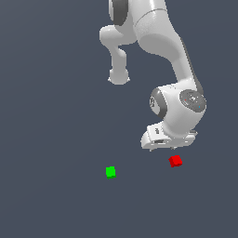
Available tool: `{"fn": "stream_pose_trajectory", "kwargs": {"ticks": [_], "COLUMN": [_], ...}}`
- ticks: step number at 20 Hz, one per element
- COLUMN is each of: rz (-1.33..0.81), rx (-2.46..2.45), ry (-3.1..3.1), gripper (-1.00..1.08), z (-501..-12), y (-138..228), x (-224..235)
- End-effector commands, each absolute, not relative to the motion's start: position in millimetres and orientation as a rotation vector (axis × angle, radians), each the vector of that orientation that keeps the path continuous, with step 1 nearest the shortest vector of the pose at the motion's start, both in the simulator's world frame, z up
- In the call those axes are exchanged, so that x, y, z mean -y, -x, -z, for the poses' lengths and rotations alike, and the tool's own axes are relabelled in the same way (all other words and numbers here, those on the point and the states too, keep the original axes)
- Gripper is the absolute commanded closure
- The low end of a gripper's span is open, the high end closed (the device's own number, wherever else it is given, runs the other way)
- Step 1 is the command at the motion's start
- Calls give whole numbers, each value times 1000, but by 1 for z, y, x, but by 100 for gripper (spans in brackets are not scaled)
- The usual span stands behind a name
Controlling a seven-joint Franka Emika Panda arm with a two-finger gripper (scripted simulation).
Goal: Stack the red cube on top of the green cube.
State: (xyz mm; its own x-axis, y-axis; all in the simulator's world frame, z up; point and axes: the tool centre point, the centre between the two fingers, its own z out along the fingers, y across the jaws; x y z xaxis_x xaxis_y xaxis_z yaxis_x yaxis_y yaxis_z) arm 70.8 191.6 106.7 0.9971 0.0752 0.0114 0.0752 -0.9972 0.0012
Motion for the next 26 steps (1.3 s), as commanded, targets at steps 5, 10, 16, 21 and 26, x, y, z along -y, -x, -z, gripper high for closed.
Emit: {"fn": "stream_pose_trajectory", "kwargs": {"ticks": [5,10,16,21,26], "rz": [-9,-4,-1,0,0], "rx": [-141,-153,-161,-163,-164], "ry": [-3138,-3138,-3137,-3137,-3137], "gripper": [-92,-92,-92,-92,-92], "z": [-87,-78,-72,-70,-68], "y": [-85,-92,-96,-98,-98], "x": [-235,-256,-269,-274,-274]}}
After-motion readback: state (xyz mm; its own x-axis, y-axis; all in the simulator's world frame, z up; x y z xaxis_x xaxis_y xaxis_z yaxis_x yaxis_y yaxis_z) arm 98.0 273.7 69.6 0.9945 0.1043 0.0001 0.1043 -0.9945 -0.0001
